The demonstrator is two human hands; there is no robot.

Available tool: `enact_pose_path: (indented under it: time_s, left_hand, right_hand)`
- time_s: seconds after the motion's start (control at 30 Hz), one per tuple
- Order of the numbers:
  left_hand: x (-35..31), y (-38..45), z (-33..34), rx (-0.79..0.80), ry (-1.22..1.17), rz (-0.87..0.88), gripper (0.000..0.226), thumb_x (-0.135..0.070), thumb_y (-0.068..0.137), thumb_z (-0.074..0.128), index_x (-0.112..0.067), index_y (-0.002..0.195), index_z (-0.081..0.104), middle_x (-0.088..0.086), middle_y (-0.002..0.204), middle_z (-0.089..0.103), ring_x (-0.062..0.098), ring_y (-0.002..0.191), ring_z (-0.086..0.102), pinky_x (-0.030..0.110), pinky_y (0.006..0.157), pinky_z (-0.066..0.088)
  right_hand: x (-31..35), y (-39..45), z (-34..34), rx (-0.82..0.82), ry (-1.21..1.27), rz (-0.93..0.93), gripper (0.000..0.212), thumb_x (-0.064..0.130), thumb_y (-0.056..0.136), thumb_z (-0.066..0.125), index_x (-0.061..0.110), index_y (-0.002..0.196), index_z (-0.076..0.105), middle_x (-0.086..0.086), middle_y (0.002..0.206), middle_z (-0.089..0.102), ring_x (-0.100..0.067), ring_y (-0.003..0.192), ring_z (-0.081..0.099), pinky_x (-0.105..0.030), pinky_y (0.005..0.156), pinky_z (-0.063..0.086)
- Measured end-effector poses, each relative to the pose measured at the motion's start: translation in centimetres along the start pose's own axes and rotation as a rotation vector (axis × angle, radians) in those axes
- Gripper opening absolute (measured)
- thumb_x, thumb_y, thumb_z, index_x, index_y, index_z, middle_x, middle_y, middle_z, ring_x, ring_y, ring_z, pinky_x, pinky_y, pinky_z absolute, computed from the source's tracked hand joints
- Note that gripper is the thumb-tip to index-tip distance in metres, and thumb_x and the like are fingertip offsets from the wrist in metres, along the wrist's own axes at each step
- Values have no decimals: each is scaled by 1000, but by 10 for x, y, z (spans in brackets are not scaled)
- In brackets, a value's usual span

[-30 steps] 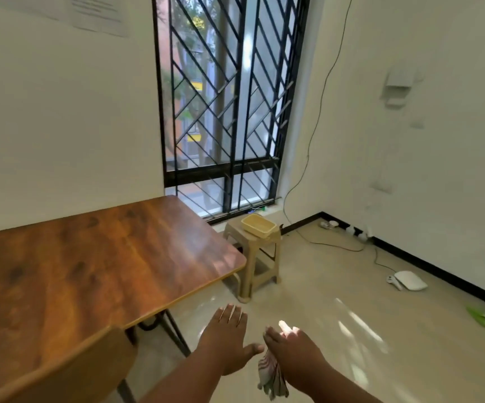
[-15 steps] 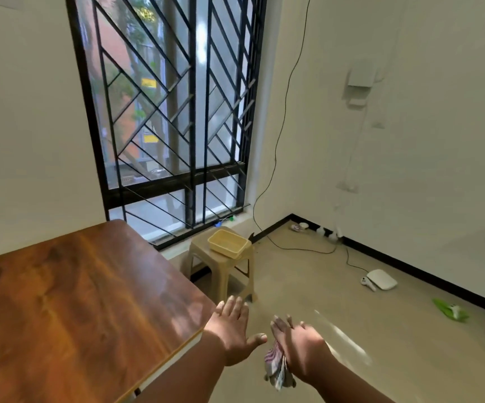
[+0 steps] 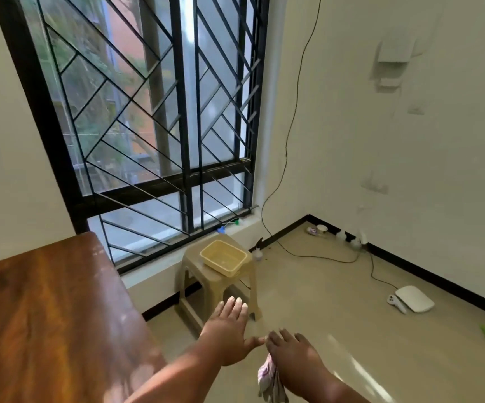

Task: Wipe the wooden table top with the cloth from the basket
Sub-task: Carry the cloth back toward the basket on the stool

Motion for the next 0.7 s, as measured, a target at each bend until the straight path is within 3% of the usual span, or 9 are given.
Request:
enact_pose_path:
  time_s: [0.1,0.33,0.57,0.7]
  left_hand:
    - [4,31,-8,35,-5,-38,91,-73,90,14,-11,153,-5,8,161,-10,24,147,-16,41,119,-9]
    - [53,104,-6,70,-79,-143,92,-73,90,16,-9,153,-3,9,161,-10,22,147,-15,39,118,-12]
    - [126,207,9,166,-133,-199,91,-70,91,22,-10,153,-3,9,162,-7,25,147,-13,41,117,-12]
    - [169,248,0,162,-112,-216,91,-72,90,21,-9,153,-1,11,162,-4,28,148,-11,44,116,-11]
  right_hand:
    - [-28,33,-11,41,8,-50,54,29,99,41,14,148,26,-5,158,18,-26,145,12,-47,112,17]
    - [-68,128,-16,77,-49,-148,45,22,100,33,18,145,35,-5,158,20,-29,144,14,-53,110,17]
    - [-86,246,-18,281,20,-109,36,23,100,35,14,130,53,-7,136,51,-27,127,45,-47,101,29]
    - [-93,297,-39,335,198,-56,36,32,96,40,20,128,51,-7,136,51,-24,125,47,-38,100,35]
Point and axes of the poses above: each hand's wrist, its own y-axis towards the middle knuckle, its own z-axis out of the palm, x = y × z, the point moved 5 cm from there along y, towards the middle knuckle
